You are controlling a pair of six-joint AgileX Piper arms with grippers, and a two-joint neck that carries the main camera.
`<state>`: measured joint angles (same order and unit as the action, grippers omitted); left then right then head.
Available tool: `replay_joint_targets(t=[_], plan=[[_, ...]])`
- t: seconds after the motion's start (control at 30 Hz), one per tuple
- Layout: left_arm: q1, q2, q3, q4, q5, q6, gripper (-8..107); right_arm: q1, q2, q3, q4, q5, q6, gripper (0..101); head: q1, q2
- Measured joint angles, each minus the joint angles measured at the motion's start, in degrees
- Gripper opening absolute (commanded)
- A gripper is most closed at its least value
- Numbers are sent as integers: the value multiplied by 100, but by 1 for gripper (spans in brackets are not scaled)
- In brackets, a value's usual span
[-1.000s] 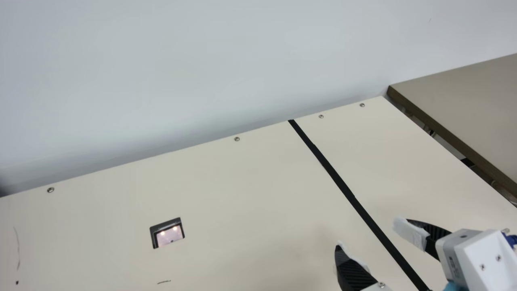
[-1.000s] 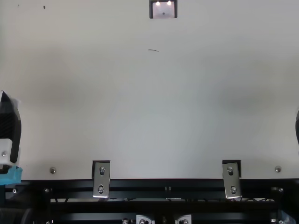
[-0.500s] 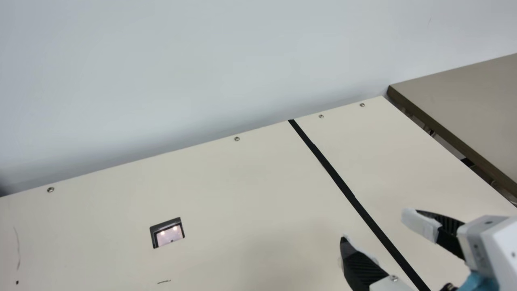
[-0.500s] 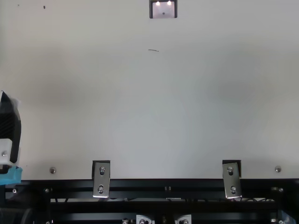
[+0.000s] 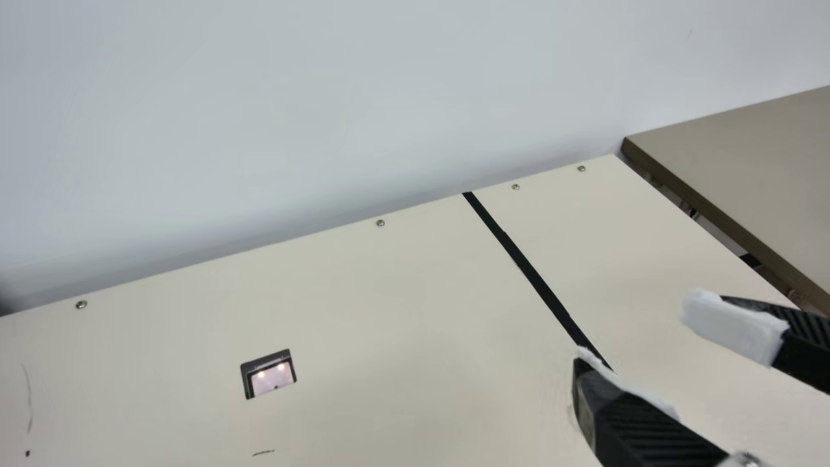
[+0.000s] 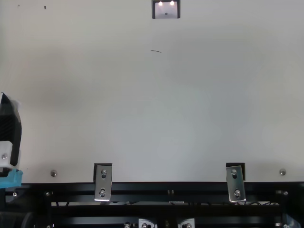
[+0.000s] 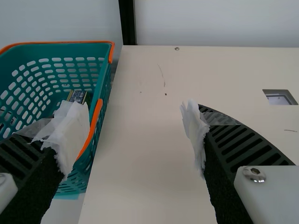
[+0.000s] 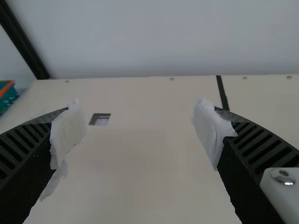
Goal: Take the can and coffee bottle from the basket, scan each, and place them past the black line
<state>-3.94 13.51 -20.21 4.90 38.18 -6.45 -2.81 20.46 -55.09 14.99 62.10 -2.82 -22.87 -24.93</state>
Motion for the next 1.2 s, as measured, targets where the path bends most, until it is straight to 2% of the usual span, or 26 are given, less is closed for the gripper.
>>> replay_joint_targets(t=[0.17, 0.27, 0.5, 1.07, 1.2], plan=[[0, 0, 0, 0, 0, 0, 90, 13, 140, -572, 548, 562, 471, 101, -29, 0], [0, 0, 0, 0, 0, 0, 90, 96, 179, -699, 879, 781, 729, 101, 0, 0], [0, 0, 0, 0, 0, 0, 90, 370, 186, -460, 1247, 787, 1128, 101, -29, 0], [0, 0, 0, 0, 0, 0, 90, 370, 193, -456, 1234, 799, 1156, 101, -29, 88], [0, 0, 0, 0, 0, 0, 90, 370, 193, -456, 1234, 786, 1156, 101, 88, 381]])
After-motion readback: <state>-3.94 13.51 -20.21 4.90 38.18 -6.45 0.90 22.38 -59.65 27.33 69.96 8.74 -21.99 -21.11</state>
